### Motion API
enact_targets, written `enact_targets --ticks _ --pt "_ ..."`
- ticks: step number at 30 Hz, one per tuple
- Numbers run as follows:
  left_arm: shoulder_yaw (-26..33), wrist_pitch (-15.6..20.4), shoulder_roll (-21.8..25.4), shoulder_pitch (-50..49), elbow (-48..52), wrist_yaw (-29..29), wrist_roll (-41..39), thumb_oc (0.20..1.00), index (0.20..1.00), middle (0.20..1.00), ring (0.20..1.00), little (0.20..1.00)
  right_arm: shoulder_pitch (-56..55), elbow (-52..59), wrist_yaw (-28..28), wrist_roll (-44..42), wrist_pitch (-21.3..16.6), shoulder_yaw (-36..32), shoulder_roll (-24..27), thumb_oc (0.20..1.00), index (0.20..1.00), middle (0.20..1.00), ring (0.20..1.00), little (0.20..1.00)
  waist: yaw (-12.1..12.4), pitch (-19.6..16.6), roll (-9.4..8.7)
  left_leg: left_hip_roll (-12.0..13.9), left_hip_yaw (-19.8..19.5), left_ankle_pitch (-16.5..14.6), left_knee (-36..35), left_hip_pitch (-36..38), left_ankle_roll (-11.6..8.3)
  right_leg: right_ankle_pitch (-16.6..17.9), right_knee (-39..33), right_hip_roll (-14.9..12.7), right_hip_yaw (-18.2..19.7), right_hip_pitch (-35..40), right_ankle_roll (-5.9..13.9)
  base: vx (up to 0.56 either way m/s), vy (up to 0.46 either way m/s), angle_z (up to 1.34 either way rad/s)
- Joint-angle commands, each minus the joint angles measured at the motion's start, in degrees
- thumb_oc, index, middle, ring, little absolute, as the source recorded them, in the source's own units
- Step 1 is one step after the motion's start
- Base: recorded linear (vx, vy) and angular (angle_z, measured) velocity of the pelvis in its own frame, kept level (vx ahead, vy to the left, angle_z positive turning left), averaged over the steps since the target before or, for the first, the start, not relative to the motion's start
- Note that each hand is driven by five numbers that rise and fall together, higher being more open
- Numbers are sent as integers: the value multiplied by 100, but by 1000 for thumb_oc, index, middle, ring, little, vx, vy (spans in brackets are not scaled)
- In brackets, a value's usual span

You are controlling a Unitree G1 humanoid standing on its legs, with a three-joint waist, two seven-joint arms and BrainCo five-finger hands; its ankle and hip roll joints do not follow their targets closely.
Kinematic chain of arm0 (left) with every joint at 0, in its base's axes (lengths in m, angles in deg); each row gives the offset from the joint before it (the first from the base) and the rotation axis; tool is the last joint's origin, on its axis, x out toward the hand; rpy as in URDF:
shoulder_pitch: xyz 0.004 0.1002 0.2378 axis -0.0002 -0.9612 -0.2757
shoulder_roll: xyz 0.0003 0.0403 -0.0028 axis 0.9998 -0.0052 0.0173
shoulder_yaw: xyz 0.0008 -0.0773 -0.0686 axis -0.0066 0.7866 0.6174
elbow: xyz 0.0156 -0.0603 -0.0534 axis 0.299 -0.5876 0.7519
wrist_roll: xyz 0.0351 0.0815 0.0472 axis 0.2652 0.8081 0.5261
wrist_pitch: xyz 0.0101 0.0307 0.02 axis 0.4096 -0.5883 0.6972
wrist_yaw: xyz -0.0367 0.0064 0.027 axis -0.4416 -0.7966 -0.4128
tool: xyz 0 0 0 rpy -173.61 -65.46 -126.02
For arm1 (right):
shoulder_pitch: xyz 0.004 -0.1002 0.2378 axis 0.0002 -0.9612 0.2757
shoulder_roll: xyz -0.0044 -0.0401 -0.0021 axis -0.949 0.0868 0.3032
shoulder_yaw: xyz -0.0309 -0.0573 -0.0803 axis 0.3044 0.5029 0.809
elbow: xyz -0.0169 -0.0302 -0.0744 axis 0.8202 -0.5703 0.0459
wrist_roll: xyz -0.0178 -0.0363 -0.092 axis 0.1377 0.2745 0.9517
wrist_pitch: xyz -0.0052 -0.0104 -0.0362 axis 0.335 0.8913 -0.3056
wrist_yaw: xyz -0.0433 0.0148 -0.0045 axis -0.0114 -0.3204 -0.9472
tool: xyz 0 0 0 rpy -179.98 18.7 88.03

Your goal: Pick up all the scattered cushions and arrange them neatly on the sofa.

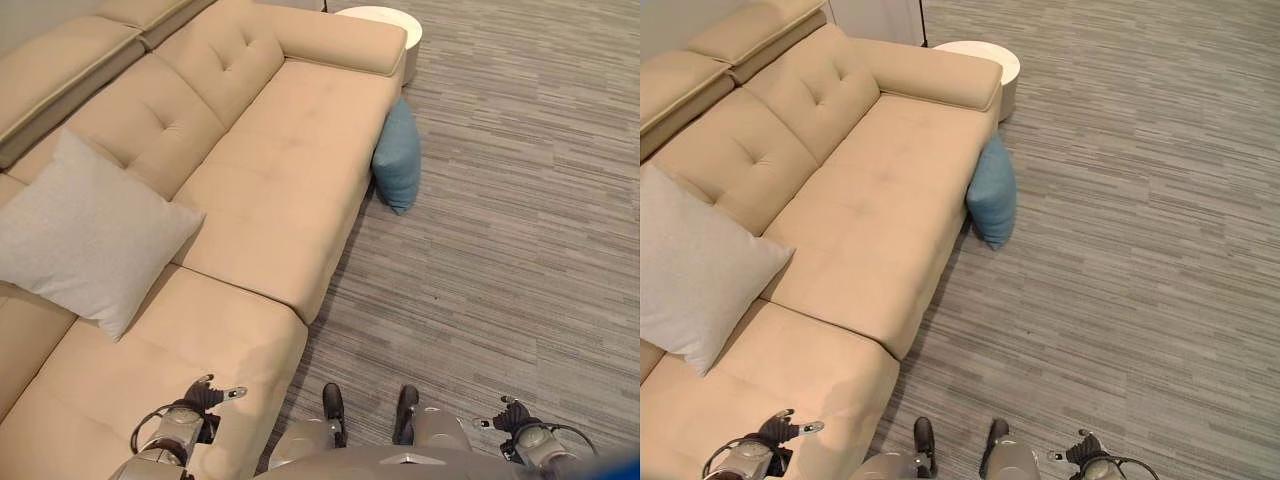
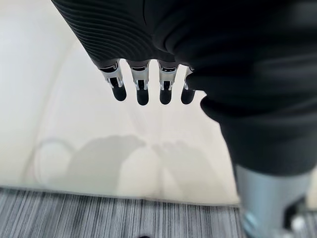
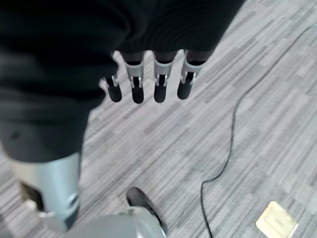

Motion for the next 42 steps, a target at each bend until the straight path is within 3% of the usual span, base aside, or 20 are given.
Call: enact_targets --ticks 1,8,11,14,18,21,22,26,30,31,32,33,34,35,36,38,42 --pt "-309 66 -407 221 -356 197 182 1000 1000 1000 1000 1000 98 26 -230 -65 -81 132 61 1000 1000 1000 1000 1000 124 -101 -332 -136 -769 -513 354 -60 -385 635 -1073 213 341 156 127 18 -297 -67" --pt "-651 29 -737 286 -443 172 366 1000 1000 1000 1000 1000 29 54 -402 -349 -154 33 35 1000 1000 1000 1000 1000 -102 -98 -307 52 -760 -553 478 89 -582 716 -1803 523 591 502 32 63 -178 -12" --pt "-757 24 -794 328 -417 180 349 1000 1000 1000 1000 1000 -26 -10 -426 -412 -175 48 30 1000 1000 1000 1000 1000 -175 35 -346 222 -760 -707 1325 -147 -718 652 -1908 613 706 639 -71 24 -140 -2" --pt "-835 36 -829 360 -388 215 277 1000 1000 1000 1000 1000 -33 -98 -466 -411 -149 79 38 1000 1000 1000 1000 1000 -69 119 -419 38 -1156 -720 1742 -538 -713 649 -1950 629 839 693 -107 65 -90 -60" --pt "-879 41 -840 384 -395 225 261 1000 1000 1000 1000 1000 -53 -146 -484 -402 -145 67 50 1000 1000 1000 1000 1000 -21 114 -458 -18 -1153 -567 1570 -863 -699 617 -2041 678 910 816 -75 145 -56 -25" --pt "-917 56 -830 423 -364 226 275 1000 1000 1000 1000 1000 -19 -184 -527 -447 -117 56 59 1000 1000 1000 1000 1000 109 143 -449 -171 -1288 -198 1193 -1128 -715 555 -2128 870 1108 974 -89 198 -36 -26" --pt "-902 80 -811 441 -334 261 220 1000 1000 1000 1000 1000 -28 -196 -558 -451 -103 89 53 1000 1000 1000 1000 1000 257 139 -408 -214 -1330 100 867 -1361 -747 429 -2192 1048 1341 1156 -114 265 -42 -47" --pt "-813 61 -768 335 -326 253 224 1000 1000 1000 1000 1000 -64 -231 -538 -358 -68 135 23 1000 1000 1000 1000 1000 376 -2 -426 -262 -1351 28 796 -1241 -641 209 -2092 1130 1644 1348 -171 291 35 -88" --pt "-803 53 -749 153 -278 285 300 1000 1000 1000 1000 1000 94 -109 -528 -222 -106 252 -150 1000 1000 1000 1000 1000 593 -157 -559 -317 -1160 -347 1062 -1064 -421 45 -1263 961 1714 1274 -9 352 121 -98" --pt "-816 38 -740 193 -234 305 291 1000 1000 1000 1000 1000 145 -76 -484 -112 -92 293 -167 1000 1000 1000 1000 1000 545 -134 -538 -343 -1100 -526 1041 -832 -271 414 -260 834 1683 734 353 267 134 -79" --pt "-824 37 -729 204 -186 314 273 1000 1000 1000 1000 1000 171 -47 -473 -74 -90 310 -159 1000 1000 1000 1000 1000 493 -87 -493 -324 -1106 -564 1034 -750 -217 707 251 806 1670 484 547 189 97 -65" --pt "-823 37 -729 204 -185 313 273 1000 1000 1000 1000 1000 172 -46 -472 -74 -89 310 -158 1000 1000 1000 1000 1000 497 -92 -498 -328 -1100 -566 1038 -759 -214 695 275 799 1676 464 551 132 94 -29" --pt "-841 40 -682 266 -134 345 226 1000 1000 1000 1000 1000 272 26 -447 -23 -71 304 -120 1000 1000 1000 1000 1000 361 15 -332 -258 -1088 -641 961 -528 -143 1126 1083 621 1383 -79 778 158 112 3" --pt "-840 46 -660 297 -121 362 185 1000 1000 1000 1000 1000 312 64 -455 -4 -71 309 -104 1000 1000 1000 1000 1000 321 44 -249 -232 -1058 -693 887 -386 -127 1127 1204 417 1097 -278 738 358 119 16" --pt "-853 55 -651 356 -104 358 178 1000 1000 1000 1000 1000 358 84 -469 17 -89 299 -74 1000 1000 1000 1000 1000 241 78 -171 -254 -1086 -806 767 -109 -131 886 841 99 633 -361 520 374 40 -1" --pt "-860 59 -648 382 -138 334 225 1000 1000 1000 1000 1000 384 82 -477 42 -93 303 -34 1000 1000 1000 1000 1000 196 76 -126 -271 -1122 -886 670 91 -153 721 336 53 434 -507 339 341 -43 -38" --pt "-814 81 -637 432 -238 294 268 1000 1000 1000 1000 1000 383 64 -452 41 -74 230 68 1000 1000 1000 1000 1000 78 117 -131 -315 -1256 -1061 554 450 -297 1080 -882 -50 337 -737 354 323 -163 4"
